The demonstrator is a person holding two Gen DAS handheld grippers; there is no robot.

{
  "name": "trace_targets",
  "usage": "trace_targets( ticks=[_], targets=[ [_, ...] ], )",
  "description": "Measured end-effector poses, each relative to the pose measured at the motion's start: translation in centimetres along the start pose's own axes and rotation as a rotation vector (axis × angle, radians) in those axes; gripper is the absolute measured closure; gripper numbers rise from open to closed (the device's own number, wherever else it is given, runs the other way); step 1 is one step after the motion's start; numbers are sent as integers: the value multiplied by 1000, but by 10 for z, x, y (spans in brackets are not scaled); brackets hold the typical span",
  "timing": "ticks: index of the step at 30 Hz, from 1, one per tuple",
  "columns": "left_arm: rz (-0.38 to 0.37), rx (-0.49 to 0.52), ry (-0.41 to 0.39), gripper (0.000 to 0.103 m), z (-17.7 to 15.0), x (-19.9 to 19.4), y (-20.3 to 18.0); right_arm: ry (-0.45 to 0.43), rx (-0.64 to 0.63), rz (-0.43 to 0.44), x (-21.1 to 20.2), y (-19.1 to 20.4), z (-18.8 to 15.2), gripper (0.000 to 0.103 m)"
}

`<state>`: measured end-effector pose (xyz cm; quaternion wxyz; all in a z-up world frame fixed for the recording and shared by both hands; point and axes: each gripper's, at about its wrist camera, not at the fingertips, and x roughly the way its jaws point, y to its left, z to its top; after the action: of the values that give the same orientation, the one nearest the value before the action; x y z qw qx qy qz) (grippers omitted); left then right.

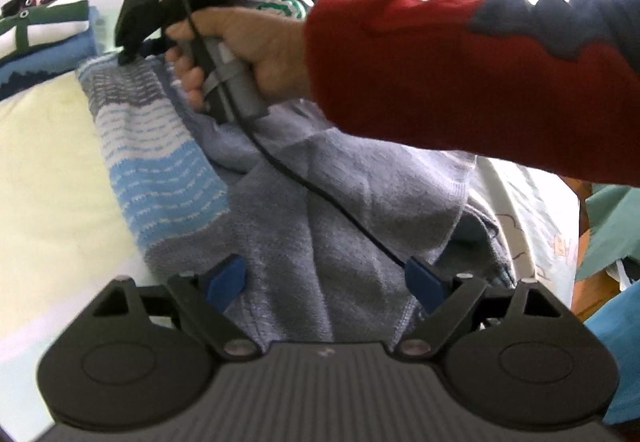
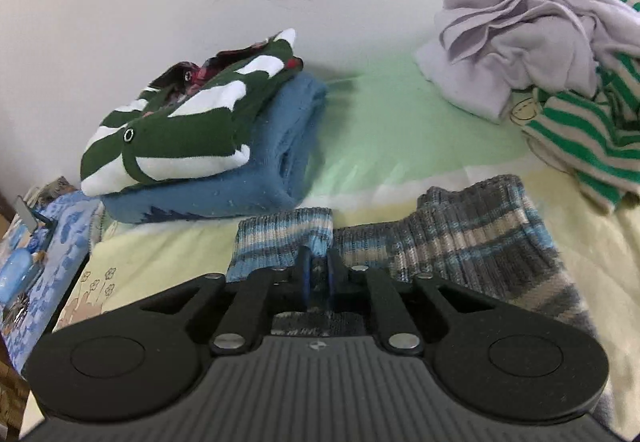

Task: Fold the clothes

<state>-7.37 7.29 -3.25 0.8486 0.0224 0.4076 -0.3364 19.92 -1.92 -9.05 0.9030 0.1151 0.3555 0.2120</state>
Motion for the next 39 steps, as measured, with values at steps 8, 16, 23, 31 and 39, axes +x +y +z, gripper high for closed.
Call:
trace_targets(
  ticks=[8, 16, 23, 31, 39],
  targets=[
    [-11, 10, -8, 14, -1, 3, -3, 65, 34, 91, -51, -2, 2, 68],
    [10, -20, -13, 15, 2, -10, 4, 217, -4, 140, -74, 8, -46, 87],
    [30, -16, 6, 15, -3, -12, 0, 184, 4, 106, -87, -2, -49, 86],
    [58, -58, 16, 14, -18, -16, -1, 121, 80, 45, -196, -47, -71, 62],
    [94, -22, 35, 6, -20, -6, -34, 114, 297, -193, -283, -114, -117, 59]
  ],
)
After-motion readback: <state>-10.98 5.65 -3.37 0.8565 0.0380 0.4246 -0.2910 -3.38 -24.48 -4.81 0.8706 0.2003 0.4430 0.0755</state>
